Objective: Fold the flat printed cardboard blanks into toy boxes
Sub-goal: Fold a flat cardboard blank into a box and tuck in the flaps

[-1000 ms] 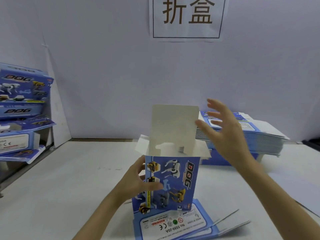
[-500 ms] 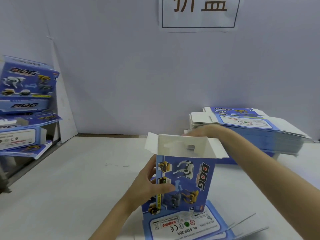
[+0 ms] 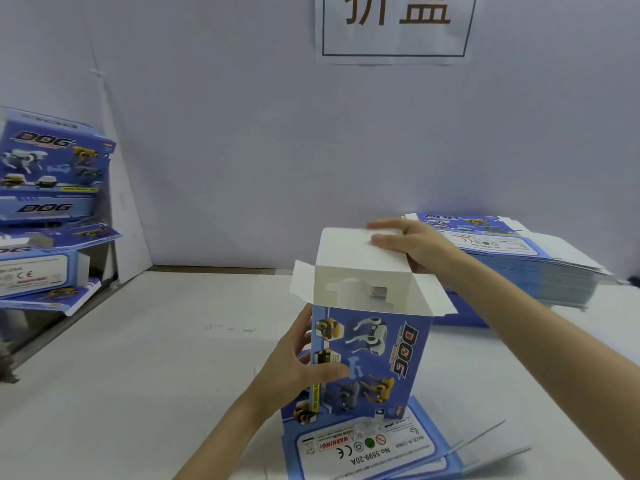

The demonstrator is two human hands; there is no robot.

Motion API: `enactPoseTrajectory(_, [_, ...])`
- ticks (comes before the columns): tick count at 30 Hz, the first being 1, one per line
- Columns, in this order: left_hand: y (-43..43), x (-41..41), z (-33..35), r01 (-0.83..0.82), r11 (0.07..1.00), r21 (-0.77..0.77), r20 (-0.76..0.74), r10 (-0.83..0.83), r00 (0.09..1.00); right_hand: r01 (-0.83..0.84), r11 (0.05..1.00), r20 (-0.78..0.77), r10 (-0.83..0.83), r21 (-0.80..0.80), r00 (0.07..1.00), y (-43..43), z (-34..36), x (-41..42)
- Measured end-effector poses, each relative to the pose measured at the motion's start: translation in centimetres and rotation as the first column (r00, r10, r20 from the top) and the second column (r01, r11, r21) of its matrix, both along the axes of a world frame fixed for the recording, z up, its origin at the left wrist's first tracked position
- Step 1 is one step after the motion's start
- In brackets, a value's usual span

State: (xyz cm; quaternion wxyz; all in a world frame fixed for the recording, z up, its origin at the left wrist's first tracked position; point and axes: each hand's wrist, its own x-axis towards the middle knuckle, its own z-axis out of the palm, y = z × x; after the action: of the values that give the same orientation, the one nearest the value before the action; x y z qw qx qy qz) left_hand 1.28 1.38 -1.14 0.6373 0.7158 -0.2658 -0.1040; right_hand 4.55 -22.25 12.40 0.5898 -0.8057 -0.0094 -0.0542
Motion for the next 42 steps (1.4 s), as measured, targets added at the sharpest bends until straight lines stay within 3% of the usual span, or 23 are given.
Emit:
enactPoseTrajectory(2, [0.0, 0.0, 0.0, -0.006, 1.000, -0.001, -0.006, 0.006, 1.000, -0.025, 0.995, 0.134, 0.011, 0.096, 0.991, 0.6, 0.6, -0.6])
enactPoseTrajectory(7, [0.1, -0.1, 0.1, -0.016, 1.000, 0.004, -0.016, 0.016, 1.000, 0.009, 1.000, 0.332, -0.013, 0.015, 0.943, 1.2, 1.0, -0.9])
enactPoseTrajectory(9, [0.0, -0.2, 0.1, -0.020, 1.000, 0.011, -0.009, 0.020, 1.000, -0.004, 1.000, 0.292, -0.001, 0.017, 0.956, 1.0, 1.0, -1.0])
enactPoseTrajectory(12, [0.0, -0.4, 0.1, -0.036, 0.999, 0.010, -0.015, 0.036, 0.999, -0.039, 0.991, 0.098, 0.026, 0.125, 0.995, 0.9, 1.5, -1.0])
enactPoseTrajectory(17, [-0.1, -0.4, 0.2, -0.058, 0.998, 0.026, -0.027, 0.059, 0.998, 0.055, 0.950, -0.034, -0.047, 0.306, 0.998, 2.0, 2.4, -0.6])
enactPoseTrajectory(20, [-0.1, -0.3, 0.1, -0.066, 0.997, 0.032, -0.029, 0.067, 0.997, 0.086, 0.897, -0.198, 0.002, 0.435, 0.980, 2.6, 2.8, -0.8])
enactPoseTrajectory(23, [-0.1, -0.2, 0.0, -0.056, 0.998, 0.021, -0.026, 0.057, 0.998, 0.005, 0.853, -0.164, 0.095, 0.521, 0.982, 2.5, 3.3, -0.7])
enactPoseTrajectory(32, [-0.2, 0.0, -0.2, -0.063, 0.998, 0.005, -0.034, 0.063, 0.997, -0.164, 0.903, -0.167, 0.247, 0.396, 0.955, 2.8, 4.3, -1.5])
enactPoseTrajectory(36, [-0.3, -0.2, -0.1, -0.063, 0.998, 0.003, -0.034, 0.063, 0.997, -0.139, 0.962, -0.095, 0.165, 0.236, 0.982, 2.9, 3.6, -1.6])
enactPoseTrajectory(42, [-0.4, -0.2, -0.2, -0.077, 0.997, 0.007, -0.033, 0.078, 0.996, -0.064, 0.982, 0.018, 0.062, 0.179, 0.998, 3.2, 2.9, -1.9])
